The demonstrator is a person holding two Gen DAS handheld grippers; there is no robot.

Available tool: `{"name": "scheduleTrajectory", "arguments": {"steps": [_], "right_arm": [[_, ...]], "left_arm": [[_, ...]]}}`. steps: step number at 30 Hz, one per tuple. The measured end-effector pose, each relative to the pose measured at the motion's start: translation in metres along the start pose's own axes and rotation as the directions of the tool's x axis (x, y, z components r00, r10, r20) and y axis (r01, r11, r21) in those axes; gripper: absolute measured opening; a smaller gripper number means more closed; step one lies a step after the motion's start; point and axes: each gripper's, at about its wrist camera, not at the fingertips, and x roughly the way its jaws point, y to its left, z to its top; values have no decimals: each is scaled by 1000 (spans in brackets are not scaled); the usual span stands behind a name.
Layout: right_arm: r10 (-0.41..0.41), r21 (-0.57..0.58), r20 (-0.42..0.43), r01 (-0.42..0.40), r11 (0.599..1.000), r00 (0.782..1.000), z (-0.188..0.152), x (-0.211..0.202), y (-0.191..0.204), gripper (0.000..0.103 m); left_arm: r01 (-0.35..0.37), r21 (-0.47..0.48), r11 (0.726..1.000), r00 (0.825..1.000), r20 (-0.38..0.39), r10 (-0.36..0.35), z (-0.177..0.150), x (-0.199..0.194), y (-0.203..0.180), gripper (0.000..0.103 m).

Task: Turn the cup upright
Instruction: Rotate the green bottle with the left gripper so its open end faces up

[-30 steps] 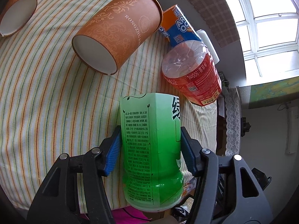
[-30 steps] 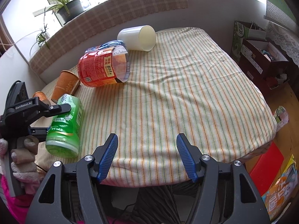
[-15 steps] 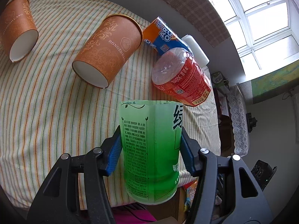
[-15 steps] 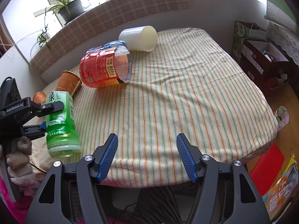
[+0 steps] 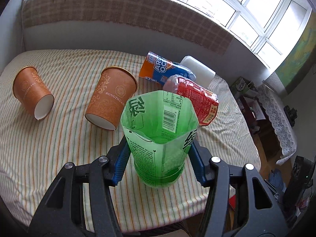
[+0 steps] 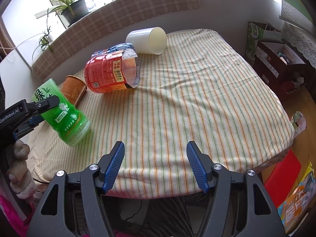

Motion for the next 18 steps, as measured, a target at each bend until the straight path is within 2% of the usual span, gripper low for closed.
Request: {"name": "scheduleTrajectory", "arguments": {"steps": [4,13,18], "right_arm": [[3,-2,-5,-3,1000,1000,-1,1,1,64],[1,3,-3,-1,1000,1000,0,1,1,64],[2,-3,-2,-2,1000,1000,0,0,2,64]], "left_arm": [[-51,42,998,999,21,50,0,5,-5,58],[-89,92,992,996,34,87,-6,6,-14,58],[-86,109,990,996,29,83,-8,6,-18,58]]}}
